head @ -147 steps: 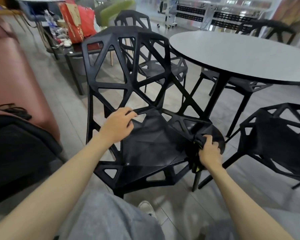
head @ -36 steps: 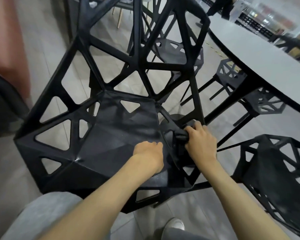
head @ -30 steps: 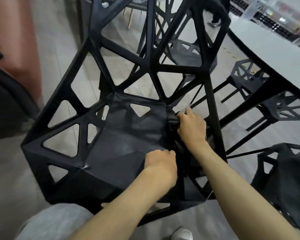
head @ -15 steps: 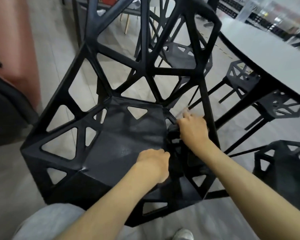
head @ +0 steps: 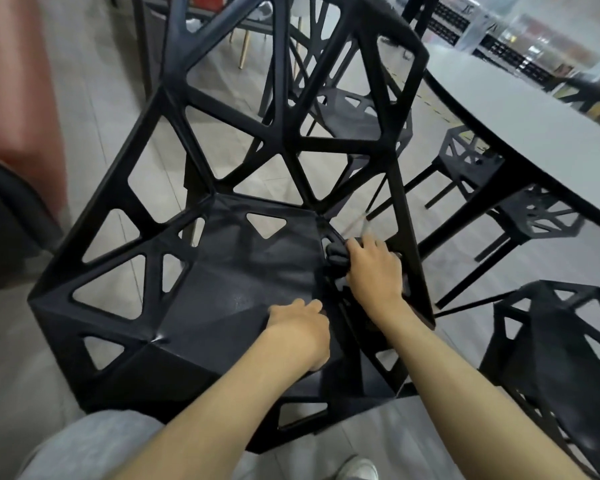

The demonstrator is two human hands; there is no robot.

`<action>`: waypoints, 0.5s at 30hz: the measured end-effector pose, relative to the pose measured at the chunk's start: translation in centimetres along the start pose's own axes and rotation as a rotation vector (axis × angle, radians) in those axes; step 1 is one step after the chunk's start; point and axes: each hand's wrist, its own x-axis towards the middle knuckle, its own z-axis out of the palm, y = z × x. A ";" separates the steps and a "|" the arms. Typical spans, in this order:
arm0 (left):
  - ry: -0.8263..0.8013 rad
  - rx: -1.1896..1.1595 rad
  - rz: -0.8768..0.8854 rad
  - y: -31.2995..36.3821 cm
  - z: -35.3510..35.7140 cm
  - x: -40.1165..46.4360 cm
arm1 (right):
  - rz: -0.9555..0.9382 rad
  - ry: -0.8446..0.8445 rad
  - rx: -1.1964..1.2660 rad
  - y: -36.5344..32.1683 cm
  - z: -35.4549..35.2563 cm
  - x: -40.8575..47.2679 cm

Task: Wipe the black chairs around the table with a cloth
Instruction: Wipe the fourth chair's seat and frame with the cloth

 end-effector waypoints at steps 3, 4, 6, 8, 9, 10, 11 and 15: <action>-0.001 0.015 -0.009 0.2 -0.2 0.1 | -0.018 0.036 0.023 -1.7 0.6 2.7; 0.004 0.018 -0.016 0.3 -0.3 0.1 | -0.028 0.053 0.037 -2.0 0.7 3.4; 0.015 0.026 -0.026 0.4 -0.3 0.1 | -0.032 0.060 0.073 -2.3 0.9 4.9; 0.010 0.033 -0.024 0.5 -0.1 0.0 | -0.025 0.039 0.121 -2.7 1.2 6.4; 0.002 0.031 -0.018 0.5 0.0 -0.1 | -0.022 0.036 0.144 -3.1 1.3 7.2; -0.004 0.030 -0.012 0.6 0.2 -0.1 | -0.015 0.030 0.167 -3.5 1.3 8.0; -0.005 0.031 -0.009 0.7 0.2 -0.1 | -0.002 0.024 0.189 -3.9 1.2 8.6; -0.031 0.005 -0.008 0.1 -0.6 0.2 | 0.043 -0.038 0.284 -4.0 0.9 7.6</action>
